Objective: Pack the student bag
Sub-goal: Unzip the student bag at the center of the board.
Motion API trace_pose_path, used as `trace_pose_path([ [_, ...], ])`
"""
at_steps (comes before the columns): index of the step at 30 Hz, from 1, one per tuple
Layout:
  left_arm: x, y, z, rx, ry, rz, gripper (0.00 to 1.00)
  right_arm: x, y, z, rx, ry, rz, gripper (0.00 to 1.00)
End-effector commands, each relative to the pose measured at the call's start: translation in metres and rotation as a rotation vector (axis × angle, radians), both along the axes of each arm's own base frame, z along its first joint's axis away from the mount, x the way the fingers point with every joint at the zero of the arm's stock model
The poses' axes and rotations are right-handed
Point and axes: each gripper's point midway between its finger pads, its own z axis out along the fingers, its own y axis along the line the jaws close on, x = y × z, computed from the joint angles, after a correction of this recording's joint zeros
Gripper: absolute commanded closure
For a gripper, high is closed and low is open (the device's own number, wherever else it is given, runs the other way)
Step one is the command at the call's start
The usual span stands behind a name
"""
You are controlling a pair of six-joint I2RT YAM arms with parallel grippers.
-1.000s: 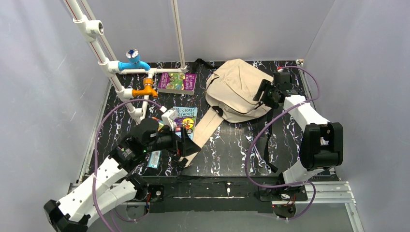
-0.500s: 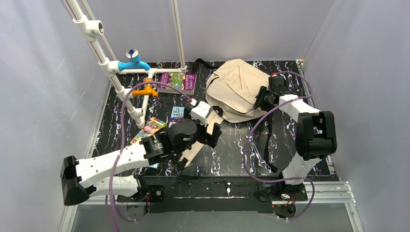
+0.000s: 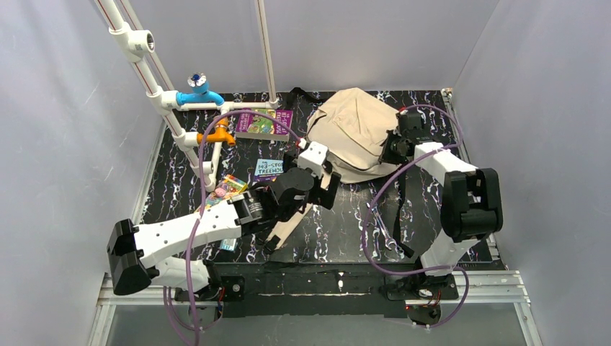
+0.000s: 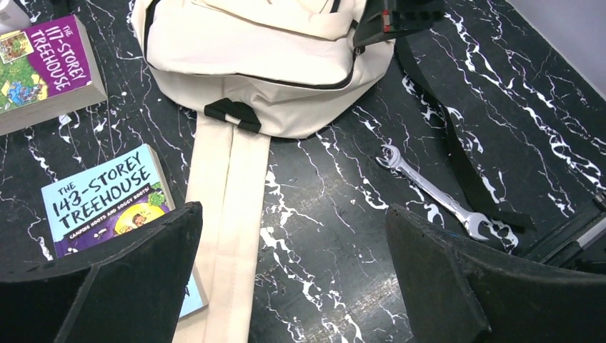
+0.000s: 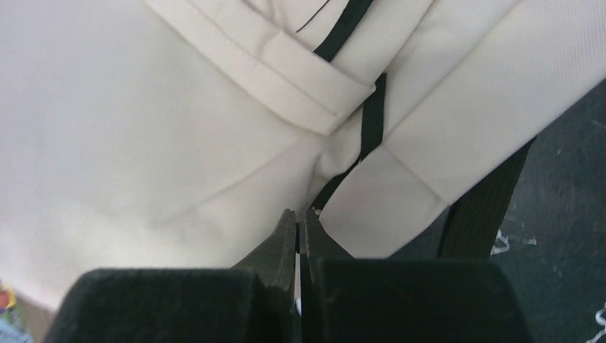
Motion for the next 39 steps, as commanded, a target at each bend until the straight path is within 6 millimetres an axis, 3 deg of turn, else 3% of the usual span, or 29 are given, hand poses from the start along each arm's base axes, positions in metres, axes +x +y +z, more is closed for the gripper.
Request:
trace_pose_path([
  [1,-0.001,0.004,0.011,0.006,0.059,0.059,0.01,-0.026,0.018,0.068,0.130,-0.072,0.035,0.99],
  [2,-0.005,-0.001,0.010,0.007,0.080,0.023,0.01,-0.035,0.022,0.082,0.157,-0.081,0.054,0.99],
  [9,-0.020,-0.041,0.019,-0.051,0.134,-0.147,0.01,-0.083,0.008,0.117,0.099,-0.071,0.062,0.99],
  [13,-0.024,-0.056,0.022,-0.072,0.183,-0.177,0.01,-0.094,-0.017,0.134,-0.014,-0.108,0.014,0.99],
  [15,-0.022,-0.054,0.020,-0.073,0.213,-0.150,0.01,-0.089,-0.024,0.145,-0.040,-0.146,-0.020,0.99],
  [18,-0.021,-0.048,0.019,-0.087,0.244,-0.116,0.01,-0.067,-0.021,0.175,0.025,-0.203,-0.066,0.99],
  [24,-0.023,-0.021,0.031,-0.167,0.275,-0.045,0.01,0.002,0.001,0.247,0.262,-0.303,-0.104,0.99],
  [29,-0.026,0.002,0.046,-0.225,0.268,-0.009,0.01,0.051,-0.010,0.316,0.407,-0.416,-0.151,0.99],
  [30,-0.027,0.004,0.047,-0.236,0.267,-0.005,0.01,0.061,-0.023,0.333,0.417,-0.456,-0.186,0.99],
  [32,-0.028,0.008,0.049,-0.252,0.265,-0.004,0.01,0.081,-0.031,0.357,0.437,-0.514,-0.217,0.99],
  [35,-0.029,0.011,0.050,-0.258,0.264,-0.003,0.01,0.105,-0.029,0.396,0.553,-0.604,-0.209,0.99],
  [39,-0.030,0.016,0.051,-0.255,0.262,0.002,0.01,0.120,-0.033,0.462,0.679,-0.802,-0.191,0.99],
])
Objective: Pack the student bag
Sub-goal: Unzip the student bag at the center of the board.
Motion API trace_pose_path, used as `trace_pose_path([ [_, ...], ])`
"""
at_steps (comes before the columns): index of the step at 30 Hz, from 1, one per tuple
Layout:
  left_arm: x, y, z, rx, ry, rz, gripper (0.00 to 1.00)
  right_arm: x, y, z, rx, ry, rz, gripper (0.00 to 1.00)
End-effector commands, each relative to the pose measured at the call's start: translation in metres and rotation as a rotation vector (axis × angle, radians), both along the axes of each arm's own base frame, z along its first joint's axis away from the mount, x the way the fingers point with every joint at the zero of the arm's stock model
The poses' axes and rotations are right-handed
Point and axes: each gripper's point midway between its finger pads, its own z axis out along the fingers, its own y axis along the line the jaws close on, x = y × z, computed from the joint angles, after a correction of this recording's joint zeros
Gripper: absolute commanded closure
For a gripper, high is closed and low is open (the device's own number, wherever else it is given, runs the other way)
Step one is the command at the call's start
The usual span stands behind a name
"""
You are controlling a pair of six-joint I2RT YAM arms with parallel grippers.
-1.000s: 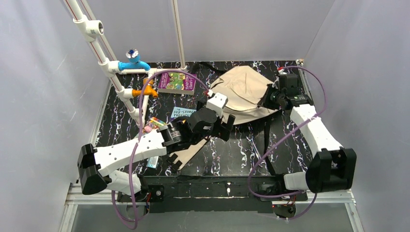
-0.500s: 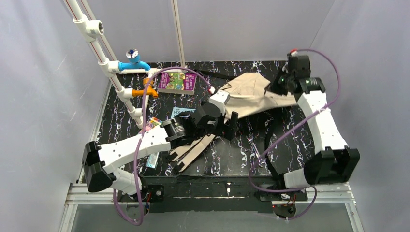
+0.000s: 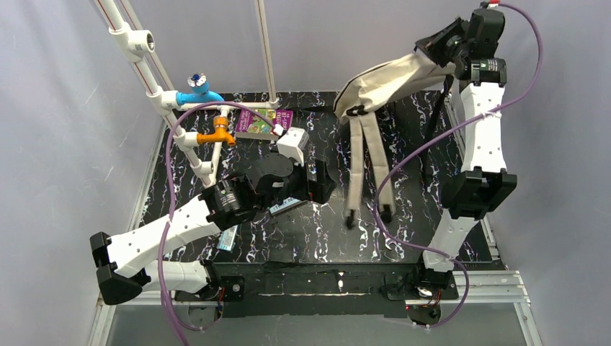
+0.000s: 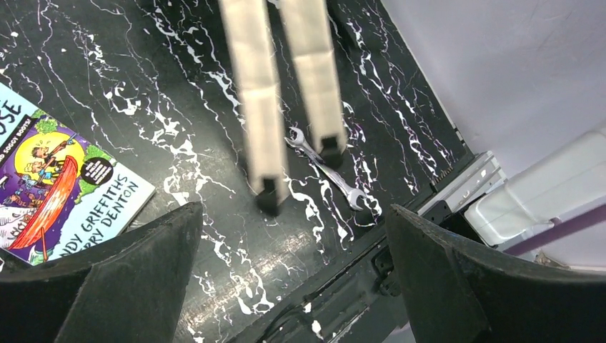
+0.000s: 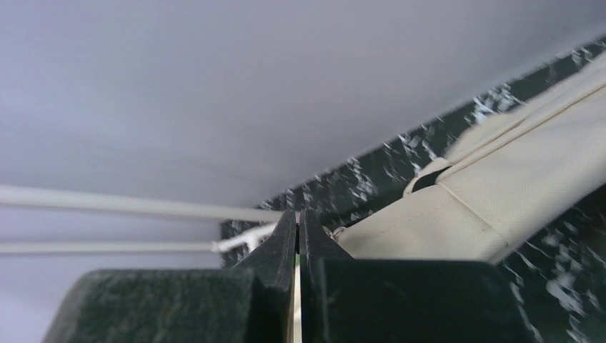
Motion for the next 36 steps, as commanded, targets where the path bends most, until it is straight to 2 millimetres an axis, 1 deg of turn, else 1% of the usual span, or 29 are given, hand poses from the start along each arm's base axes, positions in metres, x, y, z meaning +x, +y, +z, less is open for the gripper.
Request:
trace_pose_path([
  [1,0.001,0.012,-0.003,0.012,0.003,0.032,0.01,0.000,0.008,0.141,0.184,-0.416,0.049,0.99],
  [3,0.000,0.014,-0.002,0.009,0.001,0.033,0.01,-0.004,0.008,0.167,0.221,-0.511,0.070,0.99],
  [5,-0.001,0.017,-0.001,0.007,0.001,0.036,0.01,-0.008,0.011,0.178,0.220,-0.557,0.095,0.99],
  [7,-0.003,0.020,-0.002,0.005,0.000,0.038,0.00,-0.014,0.016,0.176,0.190,-0.565,0.131,0.99],
  [8,-0.002,0.021,-0.004,0.008,-0.001,0.041,0.01,-0.017,0.021,0.167,0.178,-0.552,0.155,0.99],
  [10,-0.002,0.027,-0.007,0.016,-0.006,0.055,0.01,-0.029,0.033,0.141,0.175,-0.531,0.220,0.99],
  [12,-0.002,0.031,-0.011,0.022,-0.007,0.064,0.01,-0.045,0.045,0.097,0.187,-0.481,0.248,0.99],
  [13,-0.002,0.033,-0.013,0.023,-0.007,0.066,0.01,-0.059,0.050,0.079,0.185,-0.469,0.260,0.99],
  [15,-0.004,0.035,-0.017,0.026,0.002,0.060,0.01,-0.087,0.055,0.040,0.182,-0.418,0.271,0.99],
  [16,-0.005,0.036,-0.020,0.032,0.009,0.056,0.01,-0.102,0.055,0.019,0.181,-0.392,0.259,0.99],
  [17,-0.007,0.036,-0.023,0.040,0.019,0.047,0.01,-0.121,0.053,-0.005,0.173,-0.365,0.240,0.99],
  [18,-0.009,0.036,-0.027,0.047,0.029,0.033,0.00,-0.135,0.050,-0.021,0.159,-0.350,0.215,0.99],
  [19,-0.011,0.033,-0.030,0.053,0.037,0.013,0.01,-0.145,0.045,-0.038,0.137,-0.321,0.185,0.99],
  [21,-0.014,0.025,-0.040,0.065,0.061,-0.025,0.01,-0.155,0.039,-0.073,0.076,-0.234,0.153,0.99],
  [23,-0.015,0.014,-0.047,0.066,0.081,-0.063,0.01,-0.163,0.042,-0.101,0.037,-0.148,0.190,0.99],
  [24,-0.016,0.006,-0.048,0.063,0.087,-0.086,0.01,-0.169,0.042,-0.118,0.018,-0.089,0.201,0.99],
  [26,-0.016,-0.010,-0.051,0.057,0.097,-0.130,0.01,-0.179,0.040,-0.141,-0.015,-0.020,0.207,0.99],
  [27,-0.013,-0.018,-0.049,0.055,0.097,-0.144,0.01,-0.183,0.039,-0.152,-0.037,0.016,0.211,0.99],
  [30,-0.005,-0.038,-0.053,0.086,0.107,-0.175,0.01,-0.205,0.037,-0.185,-0.099,0.169,0.257,0.99],
  [33,0.007,-0.049,-0.059,0.124,0.120,-0.164,0.01,-0.232,0.037,-0.216,-0.151,0.289,0.313,0.99],
  [36,0.016,-0.054,-0.066,0.118,0.141,-0.155,0.01,-0.258,0.039,-0.244,-0.159,0.359,0.353,0.99],
])
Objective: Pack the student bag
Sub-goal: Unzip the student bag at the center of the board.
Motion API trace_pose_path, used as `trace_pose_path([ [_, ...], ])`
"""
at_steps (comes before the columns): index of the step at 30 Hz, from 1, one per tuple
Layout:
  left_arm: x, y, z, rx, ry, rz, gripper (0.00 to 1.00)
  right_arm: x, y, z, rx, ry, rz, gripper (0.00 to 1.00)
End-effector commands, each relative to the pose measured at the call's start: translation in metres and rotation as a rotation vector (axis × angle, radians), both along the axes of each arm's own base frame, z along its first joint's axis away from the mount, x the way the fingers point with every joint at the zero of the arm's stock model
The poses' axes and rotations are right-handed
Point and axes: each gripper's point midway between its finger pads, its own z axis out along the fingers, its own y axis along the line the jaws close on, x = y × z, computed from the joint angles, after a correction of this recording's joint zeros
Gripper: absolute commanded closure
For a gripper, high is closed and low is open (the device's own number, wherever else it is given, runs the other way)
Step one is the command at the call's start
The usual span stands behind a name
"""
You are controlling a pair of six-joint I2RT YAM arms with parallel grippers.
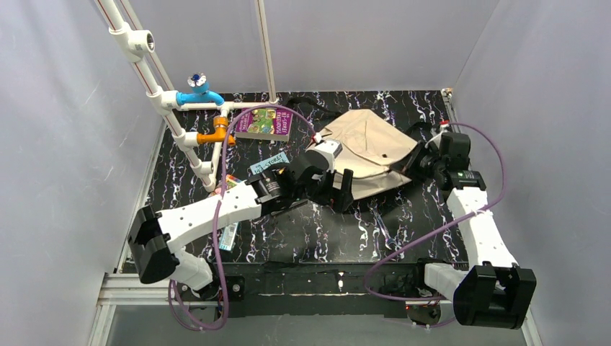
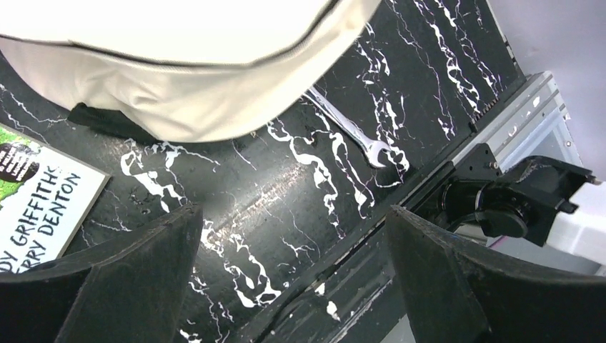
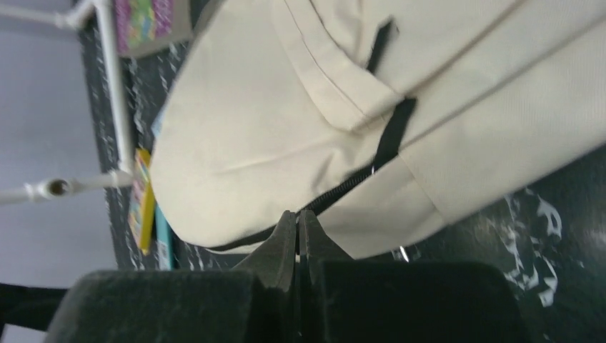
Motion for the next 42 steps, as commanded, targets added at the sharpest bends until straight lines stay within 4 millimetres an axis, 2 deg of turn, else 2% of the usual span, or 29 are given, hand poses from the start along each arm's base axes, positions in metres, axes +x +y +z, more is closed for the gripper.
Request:
trace_pose_path([
  [1,0.015,-0.008,0.019,-0.063,-0.015,-0.004,0.01,-0.051,0.005,-0.044,-0.048,0.130,0.111,0.99],
  [5,0.018,-0.017,0.011,-0.077,-0.006,-0.036,0.01,-0.079,0.021,-0.061,0.039,0.195,0.176,0.94],
  [7,0.020,-0.018,0.009,-0.074,-0.009,-0.034,0.01,-0.089,0.023,-0.066,0.047,0.216,0.189,0.92],
  [9,0.023,-0.019,0.008,-0.080,-0.014,-0.021,0.01,-0.094,0.023,-0.072,0.044,0.221,0.194,0.92],
  [13,0.027,-0.026,0.010,-0.128,-0.038,-0.015,0.01,-0.099,0.027,-0.076,0.064,0.204,0.221,0.99],
  [16,0.032,-0.026,0.000,-0.095,-0.048,-0.012,0.05,-0.104,0.029,-0.077,0.079,0.200,0.216,0.99],
  [18,0.038,-0.025,-0.015,-0.053,-0.025,0.007,0.08,-0.108,0.027,-0.085,0.073,0.216,0.197,0.99],
  [23,0.057,-0.024,-0.082,-0.006,0.143,0.085,0.21,-0.115,0.028,-0.098,0.082,0.259,0.210,0.99],
  [26,0.055,-0.026,-0.115,0.015,0.196,0.080,0.24,-0.116,0.028,-0.094,0.065,0.258,0.235,0.99],
  [29,0.046,-0.033,-0.130,0.013,0.240,0.036,0.33,-0.113,0.028,-0.079,0.047,0.212,0.271,0.99],
  [31,0.041,-0.035,-0.128,-0.014,0.229,0.024,0.33,-0.111,0.030,-0.066,0.042,0.180,0.294,0.99],
  [33,0.037,-0.038,-0.115,-0.043,0.182,0.002,0.31,-0.109,0.034,-0.058,0.061,0.160,0.314,0.99],
  [37,0.031,-0.049,-0.085,-0.027,0.016,-0.092,0.16,-0.105,0.038,-0.049,0.091,0.155,0.316,0.99],
  [40,0.032,-0.055,-0.071,-0.026,-0.068,-0.103,0.11,-0.099,0.036,-0.041,0.075,0.133,0.312,0.77],
  [42,0.031,-0.057,-0.067,-0.043,-0.070,-0.096,0.11,-0.096,0.030,-0.044,0.043,0.154,0.280,0.70],
])
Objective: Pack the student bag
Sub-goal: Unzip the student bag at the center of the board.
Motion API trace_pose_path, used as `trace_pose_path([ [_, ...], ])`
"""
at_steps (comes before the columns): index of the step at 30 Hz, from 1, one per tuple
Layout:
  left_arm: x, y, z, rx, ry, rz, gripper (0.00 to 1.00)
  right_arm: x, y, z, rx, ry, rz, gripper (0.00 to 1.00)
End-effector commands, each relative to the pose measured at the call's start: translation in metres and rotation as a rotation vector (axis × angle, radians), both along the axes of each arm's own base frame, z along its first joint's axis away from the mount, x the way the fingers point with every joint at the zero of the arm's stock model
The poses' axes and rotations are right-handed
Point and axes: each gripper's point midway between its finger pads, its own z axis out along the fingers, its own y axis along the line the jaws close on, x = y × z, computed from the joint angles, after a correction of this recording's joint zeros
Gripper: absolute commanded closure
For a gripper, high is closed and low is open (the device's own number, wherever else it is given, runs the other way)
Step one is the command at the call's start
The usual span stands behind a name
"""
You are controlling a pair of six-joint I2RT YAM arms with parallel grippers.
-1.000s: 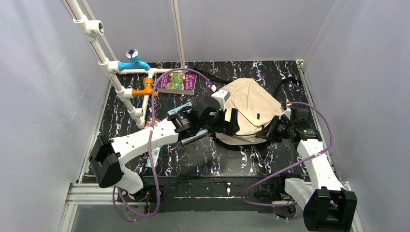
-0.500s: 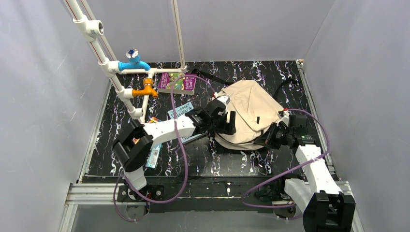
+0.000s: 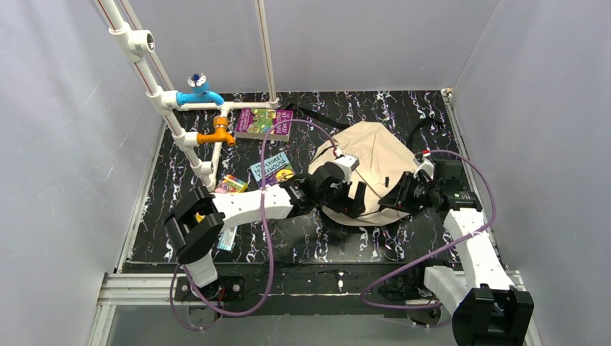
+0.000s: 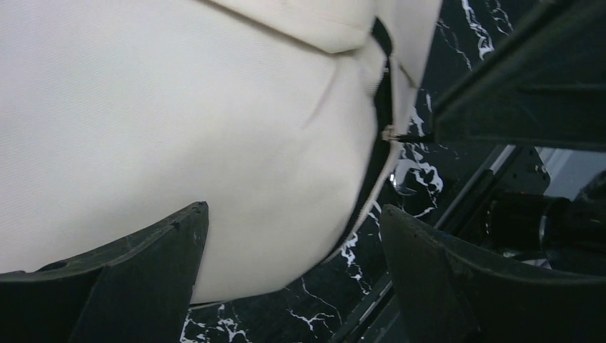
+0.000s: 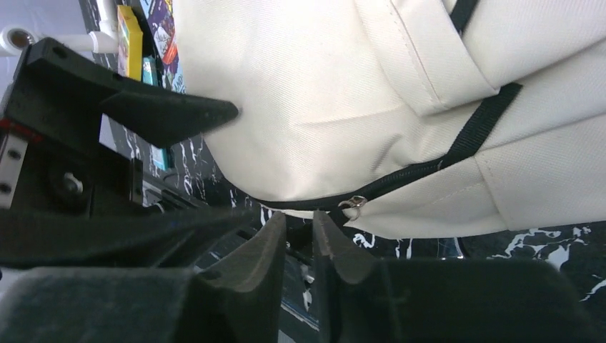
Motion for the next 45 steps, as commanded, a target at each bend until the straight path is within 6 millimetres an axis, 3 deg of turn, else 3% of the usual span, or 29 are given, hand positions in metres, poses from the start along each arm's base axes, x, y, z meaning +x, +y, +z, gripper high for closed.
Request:
trace_pose_path([
  [1,0.004,-0.004,0.038,-0.055,-0.114,-0.009,0.11,0.011,-0.005,0.018,-0.041,-0.029,-0.022,0.66],
  [4,-0.001,-0.008,0.049,-0.097,-0.110,-0.017,0.12,0.020,-0.022,0.008,-0.124,0.005,-0.125,0.58],
  [8,-0.012,-0.017,0.061,-0.113,-0.122,-0.040,0.12,0.028,-0.070,-0.003,-0.334,0.098,-0.348,0.43],
  [10,-0.014,-0.018,0.063,-0.086,-0.121,-0.023,0.10,0.029,-0.088,-0.006,-0.382,0.127,-0.464,0.23],
  [16,-0.013,-0.031,0.050,0.028,-0.102,-0.025,0.10,0.025,-0.091,-0.025,-0.270,0.201,-0.548,0.15],
  [21,-0.010,-0.054,0.040,0.113,-0.153,-0.042,0.13,0.028,-0.087,-0.033,-0.137,0.205,-0.566,0.19],
  [25,0.002,-0.057,0.014,0.265,-0.125,-0.005,0.31,0.033,-0.073,-0.043,-0.066,0.163,-0.457,0.29],
  [28,0.005,-0.064,0.003,0.296,-0.120,-0.017,0.36,0.034,-0.059,-0.041,0.005,0.127,-0.387,0.32],
  [34,0.010,-0.077,-0.011,0.315,-0.124,-0.037,0.48,0.030,-0.058,-0.044,-0.002,0.103,-0.369,0.33],
  [40,0.007,-0.087,-0.013,0.322,-0.132,-0.068,0.63,0.016,-0.055,-0.059,-0.010,0.139,-0.360,0.37],
  [45,0.006,-0.092,-0.013,0.321,-0.141,-0.071,0.58,0.008,-0.053,-0.069,-0.008,0.169,-0.355,0.38],
])
